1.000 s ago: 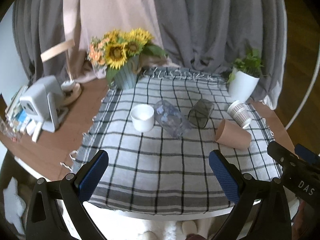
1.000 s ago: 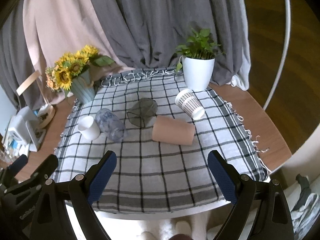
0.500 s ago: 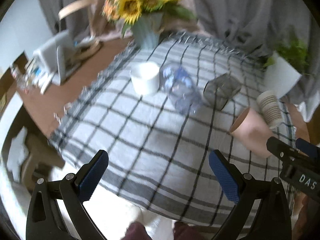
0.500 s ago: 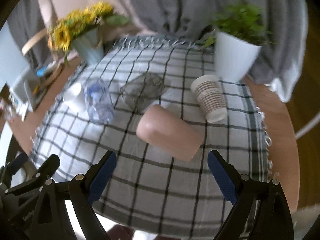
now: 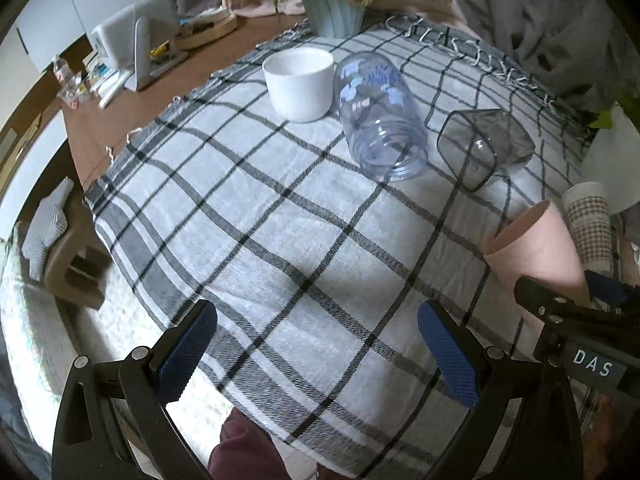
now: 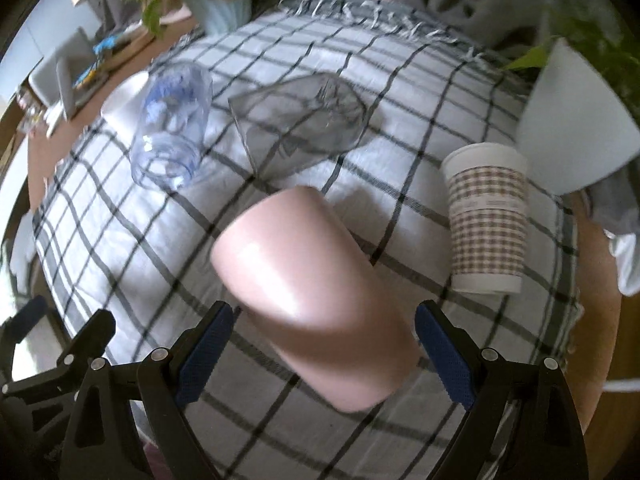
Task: Flip cup upside down
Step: 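Move the right tool down to the pink cup lying on its side, then close the right gripper on the pink cup and lift it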
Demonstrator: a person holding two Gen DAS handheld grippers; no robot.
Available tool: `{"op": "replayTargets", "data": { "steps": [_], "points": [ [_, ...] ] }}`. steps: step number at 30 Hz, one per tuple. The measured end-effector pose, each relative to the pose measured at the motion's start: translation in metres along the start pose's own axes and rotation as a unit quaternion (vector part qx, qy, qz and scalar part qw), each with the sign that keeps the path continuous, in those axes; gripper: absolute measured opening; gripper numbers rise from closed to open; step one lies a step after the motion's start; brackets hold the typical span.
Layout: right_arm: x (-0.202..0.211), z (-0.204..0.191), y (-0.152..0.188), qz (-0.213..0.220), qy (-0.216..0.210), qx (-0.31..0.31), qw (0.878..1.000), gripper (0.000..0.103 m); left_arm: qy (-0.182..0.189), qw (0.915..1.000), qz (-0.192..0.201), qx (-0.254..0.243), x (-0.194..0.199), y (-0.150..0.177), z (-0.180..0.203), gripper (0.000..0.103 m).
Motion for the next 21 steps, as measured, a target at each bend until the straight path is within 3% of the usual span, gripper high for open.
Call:
{"op": "replayTargets", "data": {
  "steps": [9, 21],
  "points": [
    [-0.026, -0.001, -0.007, -0.006, -0.033, 0.032, 0.999, 0.092, -0.020, 0.9997, -0.006, 0.012, -0.015, 0.003, 0.004, 0.102],
    [-0.040, 0.000, -0.011, 0.001, -0.063, -0.004, 0.998, 0.081, -0.021, 0.9998, 0.001, -0.006, -0.019, -0.012, -0.001, 0.102]
  ]
}}
Point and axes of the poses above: each gripper's, at about its wrist camera, not at the fingertips, and x roughly against the way its jaws point, z to its right, y to its underside, the point moved 6 cm from there along -x, roughly the way its jaws point, and after that the axes turned 11 degrees about x, right-handed, at the moved point
